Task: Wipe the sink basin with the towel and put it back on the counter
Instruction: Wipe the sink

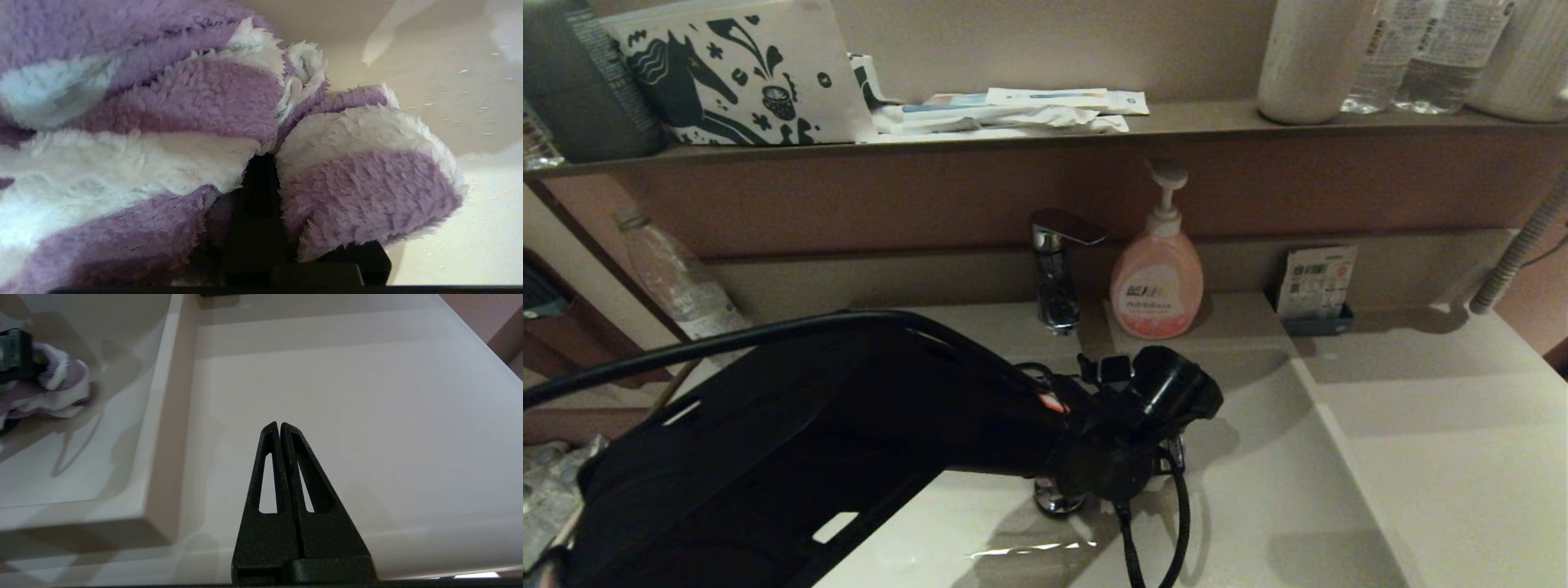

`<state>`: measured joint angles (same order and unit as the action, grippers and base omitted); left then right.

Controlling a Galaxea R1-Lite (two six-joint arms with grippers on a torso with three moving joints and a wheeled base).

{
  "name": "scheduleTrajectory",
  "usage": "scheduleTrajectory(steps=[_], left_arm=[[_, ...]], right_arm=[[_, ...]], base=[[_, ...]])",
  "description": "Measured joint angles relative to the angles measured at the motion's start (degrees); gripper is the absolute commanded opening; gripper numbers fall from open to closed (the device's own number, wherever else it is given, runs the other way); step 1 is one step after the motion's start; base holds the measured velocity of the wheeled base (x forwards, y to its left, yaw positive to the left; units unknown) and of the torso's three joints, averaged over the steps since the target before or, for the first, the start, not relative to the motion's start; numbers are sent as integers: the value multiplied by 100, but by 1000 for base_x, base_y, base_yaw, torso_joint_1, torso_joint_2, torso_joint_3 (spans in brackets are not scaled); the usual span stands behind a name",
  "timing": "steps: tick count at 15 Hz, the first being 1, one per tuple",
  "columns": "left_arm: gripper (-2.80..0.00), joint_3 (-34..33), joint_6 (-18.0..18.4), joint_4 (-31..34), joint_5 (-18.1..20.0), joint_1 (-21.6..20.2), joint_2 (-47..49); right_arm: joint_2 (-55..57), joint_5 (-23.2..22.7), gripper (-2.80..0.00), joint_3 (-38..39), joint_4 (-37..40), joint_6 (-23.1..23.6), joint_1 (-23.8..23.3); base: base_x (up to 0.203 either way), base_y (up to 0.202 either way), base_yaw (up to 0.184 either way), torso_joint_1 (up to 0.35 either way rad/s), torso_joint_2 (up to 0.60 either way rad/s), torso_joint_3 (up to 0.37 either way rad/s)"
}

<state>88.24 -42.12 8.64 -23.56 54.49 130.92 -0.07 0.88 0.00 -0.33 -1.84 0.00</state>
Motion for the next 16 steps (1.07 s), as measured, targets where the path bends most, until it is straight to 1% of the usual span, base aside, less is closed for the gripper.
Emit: scheduleTrajectory(steps=[4, 7, 8, 12, 13, 15, 16], left_arm=[[-280, 909, -137, 718, -5, 209, 359], [-280, 1828, -268, 1526, 11, 391, 638], [-280, 2038, -265, 1743, -2, 463, 725], [-280, 2231, -283, 2050, 6, 732, 869], [-280, 2236, -291, 2255, 22, 794, 872], [-280, 2236, -305, 2943, 44, 899, 872], [-280, 2234, -433, 3341, 57, 944, 875]], right_arm=[[0, 0, -280, 0, 1, 0, 0], [0, 0, -280, 0, 0, 1, 0], [0, 0, -280, 0, 0, 0, 0], [0, 0, -280, 0, 2, 0, 0], [0, 0, -280, 0, 0, 0, 0], [0, 0, -280, 0, 2, 0, 0], [0, 0, -280, 0, 2, 1, 0]], base=[[0, 0, 0, 0, 0, 0], [0, 0, 0, 0, 0, 0], [0, 0, 0, 0, 0, 0], [0, 0, 0, 0, 0, 0], [0, 0, 0, 0, 0, 0], [0, 0, 0, 0, 0, 0], [0, 0, 0, 0, 0, 0]])
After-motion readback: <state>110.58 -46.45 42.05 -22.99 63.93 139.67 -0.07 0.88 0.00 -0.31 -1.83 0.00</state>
